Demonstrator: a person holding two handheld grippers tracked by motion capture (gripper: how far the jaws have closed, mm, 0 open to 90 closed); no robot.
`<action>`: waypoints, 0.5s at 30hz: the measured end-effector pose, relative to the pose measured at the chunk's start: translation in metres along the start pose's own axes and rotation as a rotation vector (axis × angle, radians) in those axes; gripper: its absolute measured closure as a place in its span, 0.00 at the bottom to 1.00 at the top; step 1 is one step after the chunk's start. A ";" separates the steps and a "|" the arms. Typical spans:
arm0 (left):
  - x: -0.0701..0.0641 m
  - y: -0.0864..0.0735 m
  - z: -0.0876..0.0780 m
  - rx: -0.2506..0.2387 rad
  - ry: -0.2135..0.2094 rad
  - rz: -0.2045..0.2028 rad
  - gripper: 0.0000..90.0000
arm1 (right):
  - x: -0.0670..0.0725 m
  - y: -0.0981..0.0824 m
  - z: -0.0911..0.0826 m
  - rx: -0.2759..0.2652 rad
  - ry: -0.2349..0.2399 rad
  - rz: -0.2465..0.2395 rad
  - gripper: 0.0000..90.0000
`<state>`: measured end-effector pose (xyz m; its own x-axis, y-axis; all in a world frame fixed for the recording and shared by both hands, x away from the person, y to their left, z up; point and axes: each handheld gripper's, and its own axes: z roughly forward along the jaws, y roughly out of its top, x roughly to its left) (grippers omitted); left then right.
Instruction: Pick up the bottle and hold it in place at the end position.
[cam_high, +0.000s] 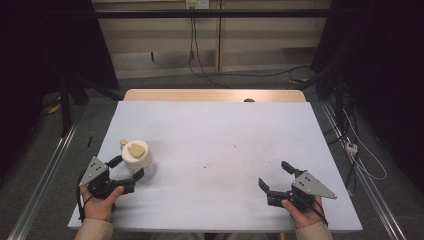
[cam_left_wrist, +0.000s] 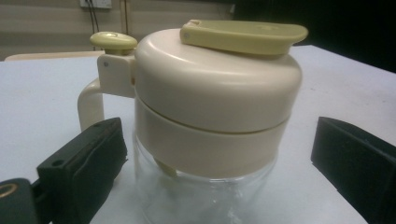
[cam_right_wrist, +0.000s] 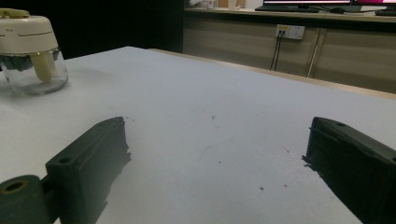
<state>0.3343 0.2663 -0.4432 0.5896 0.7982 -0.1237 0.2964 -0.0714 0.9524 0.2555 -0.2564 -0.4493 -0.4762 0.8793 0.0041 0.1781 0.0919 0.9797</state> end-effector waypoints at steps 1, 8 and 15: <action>0.001 0.000 0.001 0.005 -0.005 0.001 0.03 | 0.000 0.000 0.000 0.000 -0.001 0.000 0.06; 0.006 0.001 0.006 0.025 -0.008 0.000 0.03 | 0.001 0.000 0.001 0.004 0.006 -0.007 0.06; 0.006 0.001 0.014 0.039 -0.001 0.000 0.04 | 0.001 0.000 0.001 0.005 0.006 -0.006 0.06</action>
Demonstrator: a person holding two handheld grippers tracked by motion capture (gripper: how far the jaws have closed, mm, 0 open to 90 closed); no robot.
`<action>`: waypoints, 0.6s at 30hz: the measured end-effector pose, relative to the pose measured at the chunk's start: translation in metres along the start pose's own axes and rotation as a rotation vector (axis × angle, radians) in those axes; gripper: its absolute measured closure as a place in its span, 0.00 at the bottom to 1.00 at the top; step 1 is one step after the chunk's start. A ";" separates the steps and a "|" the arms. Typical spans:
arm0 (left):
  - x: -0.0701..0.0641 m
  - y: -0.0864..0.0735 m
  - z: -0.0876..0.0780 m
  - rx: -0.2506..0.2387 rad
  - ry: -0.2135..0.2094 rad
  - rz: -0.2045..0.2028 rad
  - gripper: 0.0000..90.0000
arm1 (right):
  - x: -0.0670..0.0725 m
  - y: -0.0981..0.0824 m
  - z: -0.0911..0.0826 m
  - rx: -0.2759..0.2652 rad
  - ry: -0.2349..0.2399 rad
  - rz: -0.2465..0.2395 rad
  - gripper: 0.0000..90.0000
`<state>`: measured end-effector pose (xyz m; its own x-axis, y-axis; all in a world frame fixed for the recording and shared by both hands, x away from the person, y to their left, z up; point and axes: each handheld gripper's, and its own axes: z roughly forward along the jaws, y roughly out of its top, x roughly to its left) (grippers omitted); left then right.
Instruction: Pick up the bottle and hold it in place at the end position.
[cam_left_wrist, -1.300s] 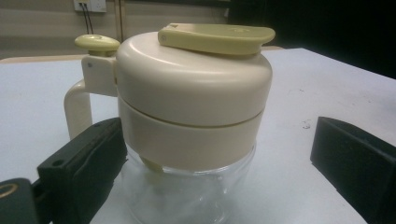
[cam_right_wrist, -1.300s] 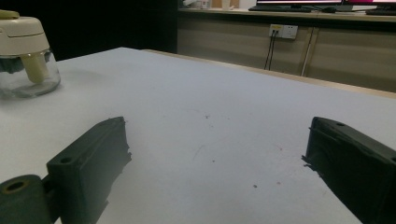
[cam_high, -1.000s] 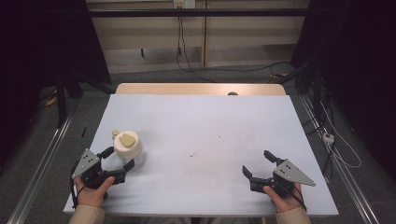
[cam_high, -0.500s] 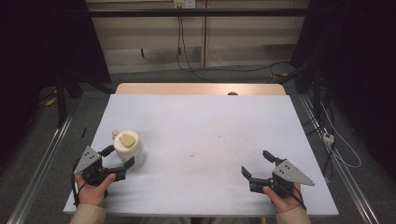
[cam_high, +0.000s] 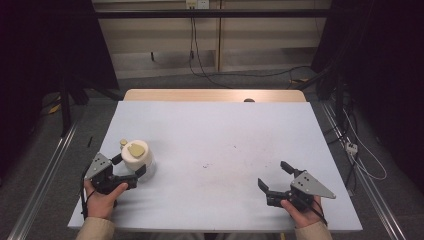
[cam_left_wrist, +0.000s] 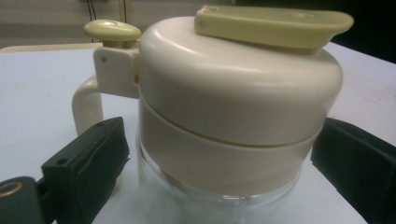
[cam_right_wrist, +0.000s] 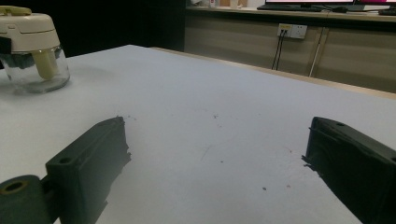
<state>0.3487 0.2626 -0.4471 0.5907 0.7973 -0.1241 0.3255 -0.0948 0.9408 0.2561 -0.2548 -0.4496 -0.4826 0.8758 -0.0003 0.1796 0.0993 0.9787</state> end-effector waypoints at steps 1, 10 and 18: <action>0.000 0.000 0.002 0.003 -0.005 -0.005 0.04 | 0.000 0.000 0.000 0.001 -0.001 0.000 0.06; -0.003 0.002 0.016 0.010 0.020 -0.004 0.03 | 0.000 0.000 0.000 0.001 -0.002 0.002 0.06; -0.002 0.003 0.024 -0.007 0.020 -0.001 0.04 | -0.001 0.000 0.000 -0.003 0.005 0.006 0.05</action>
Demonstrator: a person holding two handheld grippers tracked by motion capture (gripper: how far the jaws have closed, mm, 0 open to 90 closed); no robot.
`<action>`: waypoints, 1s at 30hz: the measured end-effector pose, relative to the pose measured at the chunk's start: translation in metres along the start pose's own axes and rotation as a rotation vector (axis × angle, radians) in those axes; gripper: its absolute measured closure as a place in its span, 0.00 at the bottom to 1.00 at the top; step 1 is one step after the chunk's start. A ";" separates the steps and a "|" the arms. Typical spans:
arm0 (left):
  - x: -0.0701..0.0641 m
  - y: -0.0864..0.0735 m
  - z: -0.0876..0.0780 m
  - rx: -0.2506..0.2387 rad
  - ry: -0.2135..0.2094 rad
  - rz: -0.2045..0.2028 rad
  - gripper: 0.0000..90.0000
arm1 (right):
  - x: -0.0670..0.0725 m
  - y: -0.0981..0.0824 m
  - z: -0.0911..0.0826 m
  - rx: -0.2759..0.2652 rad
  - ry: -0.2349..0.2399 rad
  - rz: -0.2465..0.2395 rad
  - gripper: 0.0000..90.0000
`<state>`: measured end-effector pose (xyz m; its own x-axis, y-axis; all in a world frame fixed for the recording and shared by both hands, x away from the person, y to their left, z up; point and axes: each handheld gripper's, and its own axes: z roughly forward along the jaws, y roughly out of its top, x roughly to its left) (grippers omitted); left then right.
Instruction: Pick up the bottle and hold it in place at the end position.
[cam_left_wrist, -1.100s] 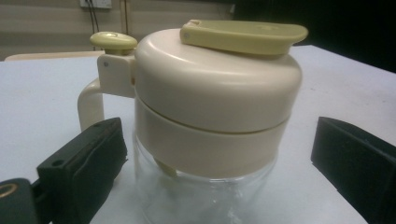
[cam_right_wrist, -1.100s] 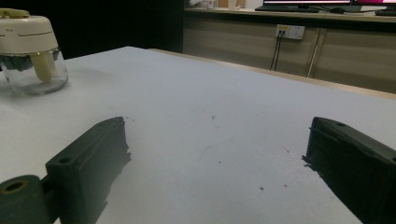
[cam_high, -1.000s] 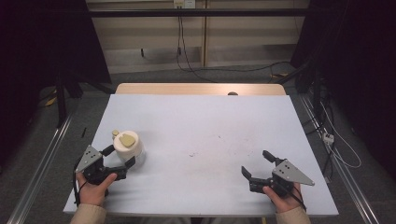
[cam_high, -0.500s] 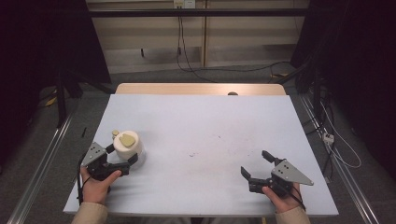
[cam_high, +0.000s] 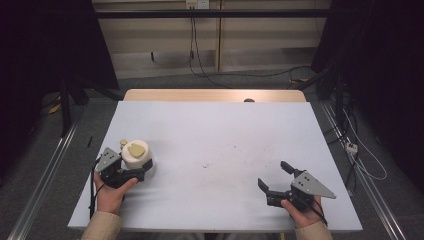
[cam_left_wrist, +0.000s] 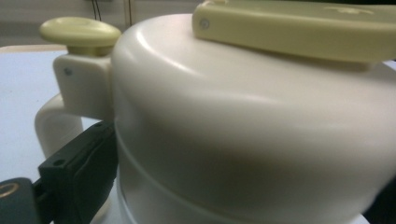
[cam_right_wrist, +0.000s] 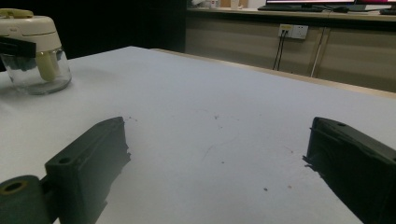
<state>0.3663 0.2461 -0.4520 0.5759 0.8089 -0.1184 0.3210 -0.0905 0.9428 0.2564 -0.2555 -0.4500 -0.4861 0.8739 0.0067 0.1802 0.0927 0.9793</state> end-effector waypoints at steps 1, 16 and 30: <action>0.000 0.000 0.001 -0.004 0.001 0.002 0.04 | 0.000 0.000 0.000 0.000 0.002 0.000 0.05; -0.003 0.003 0.003 -0.003 0.019 0.014 0.06 | 0.000 0.000 0.000 -0.001 0.003 -0.001 0.05; -0.010 0.009 0.006 -0.014 0.027 0.025 0.07 | -0.001 0.001 0.000 -0.011 0.005 -0.005 0.05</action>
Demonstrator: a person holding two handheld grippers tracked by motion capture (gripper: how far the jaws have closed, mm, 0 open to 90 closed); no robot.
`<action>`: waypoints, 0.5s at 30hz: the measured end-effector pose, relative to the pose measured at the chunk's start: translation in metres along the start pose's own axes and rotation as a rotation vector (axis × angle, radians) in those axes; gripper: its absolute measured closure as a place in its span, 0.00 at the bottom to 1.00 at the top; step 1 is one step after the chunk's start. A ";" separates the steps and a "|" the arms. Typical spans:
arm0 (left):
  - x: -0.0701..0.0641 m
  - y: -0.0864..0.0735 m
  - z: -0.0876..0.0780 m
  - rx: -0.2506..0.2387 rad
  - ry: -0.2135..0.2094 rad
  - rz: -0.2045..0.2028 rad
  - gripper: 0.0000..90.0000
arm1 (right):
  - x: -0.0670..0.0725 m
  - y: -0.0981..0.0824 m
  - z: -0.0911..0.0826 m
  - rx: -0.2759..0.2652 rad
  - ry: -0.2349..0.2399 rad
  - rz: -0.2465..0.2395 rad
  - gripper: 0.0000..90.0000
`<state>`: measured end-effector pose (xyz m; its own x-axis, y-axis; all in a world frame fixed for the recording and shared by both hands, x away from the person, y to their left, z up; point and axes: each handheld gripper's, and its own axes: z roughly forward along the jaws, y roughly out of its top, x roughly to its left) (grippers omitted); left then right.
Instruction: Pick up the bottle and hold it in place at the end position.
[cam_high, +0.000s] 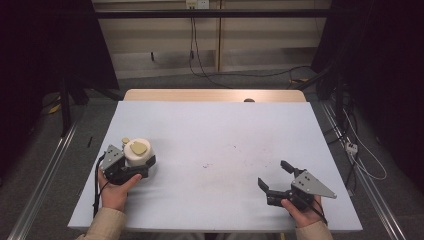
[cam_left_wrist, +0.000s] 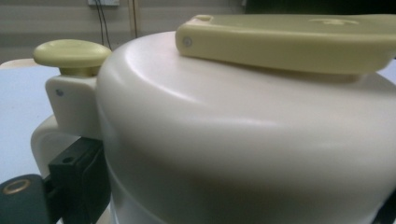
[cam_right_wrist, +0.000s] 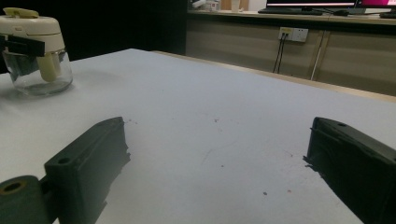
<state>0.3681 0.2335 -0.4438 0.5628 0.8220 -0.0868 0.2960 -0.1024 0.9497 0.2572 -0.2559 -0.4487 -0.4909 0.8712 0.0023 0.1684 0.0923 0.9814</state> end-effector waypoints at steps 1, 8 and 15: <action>-0.001 0.001 0.000 -0.005 -0.002 -0.001 0.07 | 0.000 0.000 0.000 -0.001 0.000 0.000 0.05; -0.006 0.007 0.004 -0.019 -0.021 -0.011 0.07 | 0.001 0.001 0.001 -0.001 0.001 -0.008 0.05; -0.008 0.013 0.007 -0.035 -0.015 -0.006 0.07 | 0.001 0.001 0.002 0.003 0.000 -0.009 0.05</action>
<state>0.3723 0.2216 -0.4331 0.5729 0.8139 -0.0966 0.2724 -0.0780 0.9590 0.2588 -0.2534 -0.4478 -0.4923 0.8704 -0.0067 0.1664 0.1016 0.9808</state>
